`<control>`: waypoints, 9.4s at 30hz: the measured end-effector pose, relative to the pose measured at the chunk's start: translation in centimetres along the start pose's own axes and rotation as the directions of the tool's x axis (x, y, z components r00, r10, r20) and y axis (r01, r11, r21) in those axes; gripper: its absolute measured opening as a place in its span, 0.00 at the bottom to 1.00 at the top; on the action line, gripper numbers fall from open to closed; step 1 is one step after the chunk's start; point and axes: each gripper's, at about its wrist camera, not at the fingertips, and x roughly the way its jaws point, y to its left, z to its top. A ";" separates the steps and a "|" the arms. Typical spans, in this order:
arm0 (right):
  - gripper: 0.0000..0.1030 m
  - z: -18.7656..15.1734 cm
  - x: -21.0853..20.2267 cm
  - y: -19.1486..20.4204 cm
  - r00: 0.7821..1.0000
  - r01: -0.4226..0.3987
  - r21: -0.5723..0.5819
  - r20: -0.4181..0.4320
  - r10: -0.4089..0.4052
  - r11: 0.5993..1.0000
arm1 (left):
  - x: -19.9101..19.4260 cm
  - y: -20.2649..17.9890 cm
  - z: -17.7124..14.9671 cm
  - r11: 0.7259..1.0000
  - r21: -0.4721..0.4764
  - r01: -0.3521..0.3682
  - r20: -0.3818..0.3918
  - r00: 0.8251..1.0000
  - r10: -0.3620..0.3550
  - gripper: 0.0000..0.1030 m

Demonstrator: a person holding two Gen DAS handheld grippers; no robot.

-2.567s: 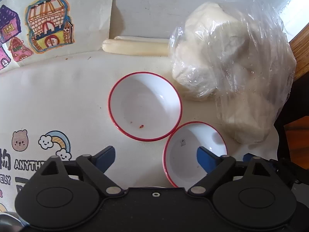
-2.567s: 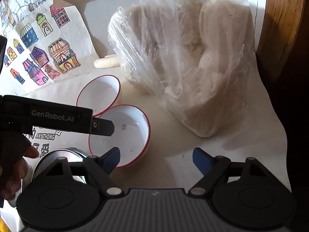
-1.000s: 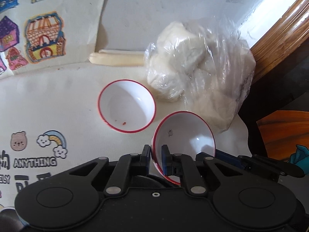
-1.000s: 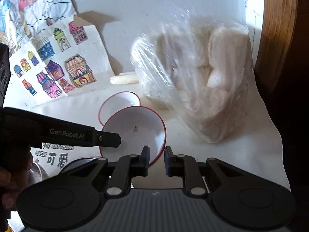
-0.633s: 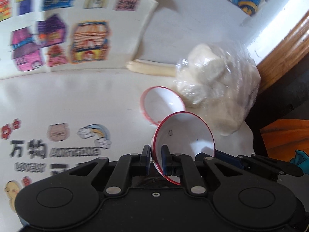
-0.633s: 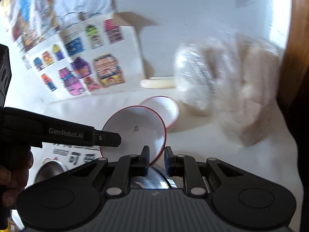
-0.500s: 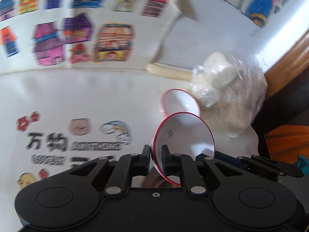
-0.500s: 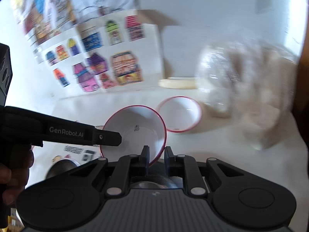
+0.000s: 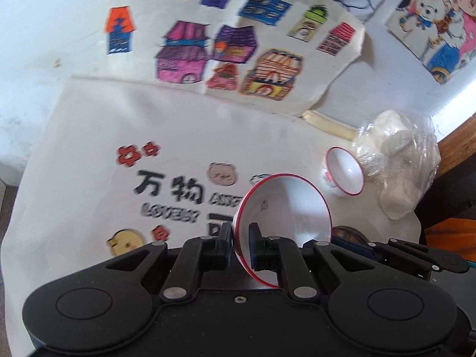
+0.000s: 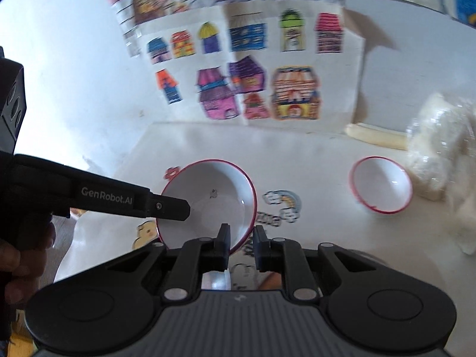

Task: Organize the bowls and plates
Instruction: 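Lift the white bowl with both tools and lower it into the steel bowl, then open both tools and release the white bowl inside the steel bowl, then move both tools toward the second red-rimmed white bowl, then close both tools on the rim of the second white bowl, then lift the white bowl with both tools and carry it over the steel bowl, then lower the white bowl into the other white bowl with both tools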

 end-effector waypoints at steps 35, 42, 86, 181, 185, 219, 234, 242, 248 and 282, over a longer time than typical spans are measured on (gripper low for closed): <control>0.18 -3.6 2.1 3.6 0.981 -0.011 -0.033 -0.195 0.005 0.999 | 1.6 2.8 -3.4 1.000 0.024 -0.018 -0.186 0.982 0.022 0.12; 0.19 -3.7 2.4 3.5 0.977 -0.018 -0.037 -0.215 0.010 0.999 | 2.2 2.6 -3.3 0.999 0.032 -0.030 -0.212 0.977 0.036 0.12; 0.48 -2.6 -0.6 -0.5 0.992 -0.022 0.000 -0.122 0.022 1.000 | 0.3 0.3 -1.4 0.998 0.000 -0.055 -0.110 0.992 0.055 0.74; 0.25 -1.2 6.2 -20.4 0.994 0.106 0.444 -0.026 -0.106 0.890 | 19.8 -16.7 8.5 0.907 0.400 0.133 -0.258 0.966 -0.028 0.10; 0.21 -1.3 5.8 -20.2 0.993 0.113 0.430 -0.036 -0.108 0.896 | 19.3 -16.2 8.0 0.910 0.390 0.139 -0.256 0.966 -0.038 0.08; 0.20 -2.7 -3.0 -8.0 0.993 0.107 0.259 0.014 -0.115 0.960 | 5.3 -9.6 1.7 0.919 0.320 0.232 -0.130 0.971 -0.200 0.08; 0.20 -1.0 -1.8 -2.2 0.999 0.038 0.132 0.013 -0.040 0.991 | 1.5 -3.3 0.7 0.956 0.231 0.183 -0.063 0.983 -0.173 0.08; 0.20 -1.3 -0.6 0.3 1.000 0.013 0.095 -0.005 -0.013 0.995 | 0.6 -0.6 -0.4 0.964 0.201 0.171 -0.061 0.985 -0.162 0.08; 0.20 -2.0 -0.4 1.7 1.000 0.022 0.077 -0.012 -0.021 0.997 | 0.4 0.8 -1.3 0.965 0.184 0.186 -0.065 0.982 -0.177 0.08; 0.21 -5.3 1.5 3.5 0.981 -0.014 0.093 -0.191 0.032 0.996 | 1.1 2.9 -4.1 0.974 0.152 0.166 -0.182 0.974 -0.138 0.08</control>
